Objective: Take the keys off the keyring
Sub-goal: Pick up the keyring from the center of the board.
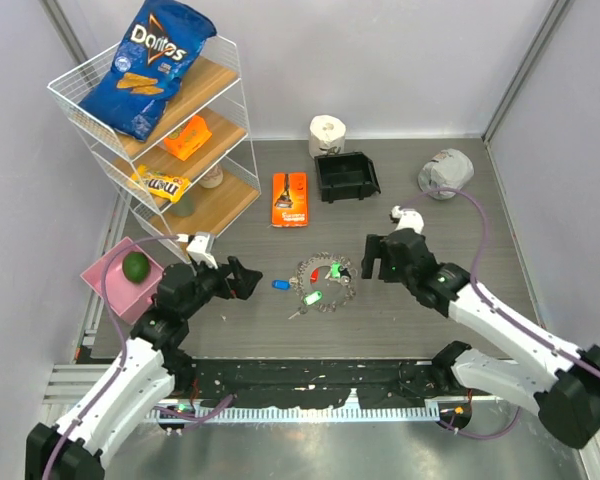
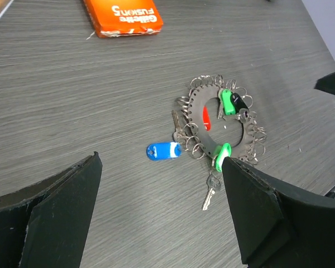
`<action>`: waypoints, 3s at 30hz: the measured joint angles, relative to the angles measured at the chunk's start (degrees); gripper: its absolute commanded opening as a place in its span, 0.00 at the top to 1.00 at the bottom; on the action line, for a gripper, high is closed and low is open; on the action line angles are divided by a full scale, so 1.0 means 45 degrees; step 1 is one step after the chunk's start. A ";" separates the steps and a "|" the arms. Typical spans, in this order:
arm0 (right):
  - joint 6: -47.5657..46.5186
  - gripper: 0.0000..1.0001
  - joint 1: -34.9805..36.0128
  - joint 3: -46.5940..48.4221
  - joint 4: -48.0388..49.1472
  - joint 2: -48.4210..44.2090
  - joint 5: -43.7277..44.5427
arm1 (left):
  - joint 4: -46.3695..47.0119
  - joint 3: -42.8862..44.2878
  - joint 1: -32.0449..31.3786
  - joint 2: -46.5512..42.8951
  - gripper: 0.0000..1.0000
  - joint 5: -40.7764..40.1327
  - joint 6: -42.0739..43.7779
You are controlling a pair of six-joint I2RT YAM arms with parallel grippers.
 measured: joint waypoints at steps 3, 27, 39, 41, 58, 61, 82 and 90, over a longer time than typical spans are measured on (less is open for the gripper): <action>0.0073 0.18 0.0476 0.0549 0.0165 0.1248 -0.0107 | 0.0792 0.0000 -0.0534 0.0665 0.07 -0.0233 -0.0102; 0.0646 0.55 0.1355 0.1035 0.1506 0.5717 -0.1336 | 0.3313 0.0029 -0.2322 0.3356 0.07 -0.0554 0.1277; 0.0680 0.69 0.1613 0.1273 0.1802 0.7315 -0.1277 | 0.3351 0.0029 -0.2322 0.3249 0.08 -0.0306 0.1413; 0.0602 0.82 0.1613 0.1341 0.1851 0.7339 -0.1234 | 0.3371 0.0029 -0.2322 0.3283 0.11 -0.0233 0.1418; -0.0908 0.95 0.1768 0.1107 0.2443 0.4226 -0.1802 | 0.4507 0.0461 -0.2322 0.5221 0.18 0.1792 0.1423; -0.0991 0.95 0.1802 0.1001 0.2764 0.3254 -0.2064 | 0.4731 0.0461 -0.2322 0.5411 0.20 0.2069 0.1375; -0.0899 0.95 0.1807 0.1098 0.2584 0.2759 -0.1807 | 0.4711 0.1132 -0.3254 0.6863 0.34 0.2589 0.1991; -0.0967 0.95 0.1807 0.1447 0.1904 0.3317 -0.1132 | 0.3167 0.3011 -0.3934 0.8903 0.34 0.2079 0.2958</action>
